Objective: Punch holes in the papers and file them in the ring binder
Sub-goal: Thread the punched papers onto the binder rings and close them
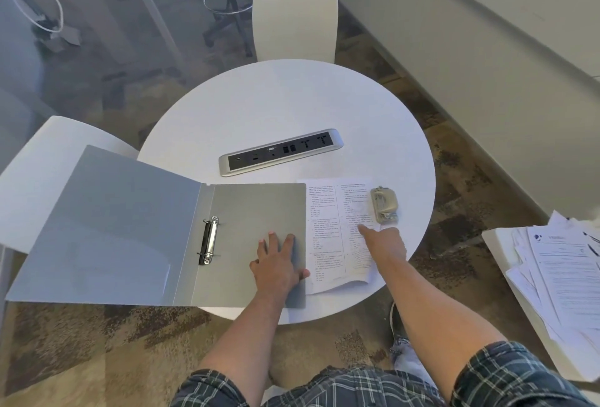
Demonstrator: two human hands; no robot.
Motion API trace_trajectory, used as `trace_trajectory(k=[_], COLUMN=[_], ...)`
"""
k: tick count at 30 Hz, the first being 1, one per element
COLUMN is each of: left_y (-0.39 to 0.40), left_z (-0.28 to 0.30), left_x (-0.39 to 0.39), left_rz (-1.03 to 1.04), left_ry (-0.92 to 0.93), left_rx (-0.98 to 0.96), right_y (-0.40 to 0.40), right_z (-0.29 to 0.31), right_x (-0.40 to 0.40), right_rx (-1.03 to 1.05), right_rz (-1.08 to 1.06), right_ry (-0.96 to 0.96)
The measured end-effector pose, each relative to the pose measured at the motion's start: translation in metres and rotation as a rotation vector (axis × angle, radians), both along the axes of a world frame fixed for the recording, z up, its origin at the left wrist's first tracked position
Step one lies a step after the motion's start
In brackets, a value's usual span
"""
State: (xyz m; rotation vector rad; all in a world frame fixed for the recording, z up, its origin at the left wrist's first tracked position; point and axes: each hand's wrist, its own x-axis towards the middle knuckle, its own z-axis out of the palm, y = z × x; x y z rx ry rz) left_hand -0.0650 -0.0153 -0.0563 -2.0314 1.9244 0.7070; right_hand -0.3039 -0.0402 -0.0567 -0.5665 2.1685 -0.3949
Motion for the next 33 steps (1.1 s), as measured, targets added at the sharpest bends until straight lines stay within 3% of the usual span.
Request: trace_trajectory(k=[6, 20, 29, 33], left_y=[0.0, -0.002, -0.002, -0.003], left_z=[0.001, -0.001, 0.001, 0.003], left_x=[-0.001, -0.001, -0.002, -0.003], left_rz=[-0.003, 0.003, 0.001, 0.005], left_ry=[-0.008, -0.002, -0.005, -0.006], left_rx=[-0.014, -0.018, -0.022, -0.01], right_y=[0.013, 0.001, -0.015, -0.016], right_z=[0.003, 0.018, 0.026, 0.026], right_x=[-0.008, -0.025, -0.019, -0.02], right_rx=[-0.19, -0.241, -0.171, -0.248], right_rz=[-0.133, 0.271, 0.734, 0.633], right_ry=[-0.267, -0.151, 0.114, 0.055])
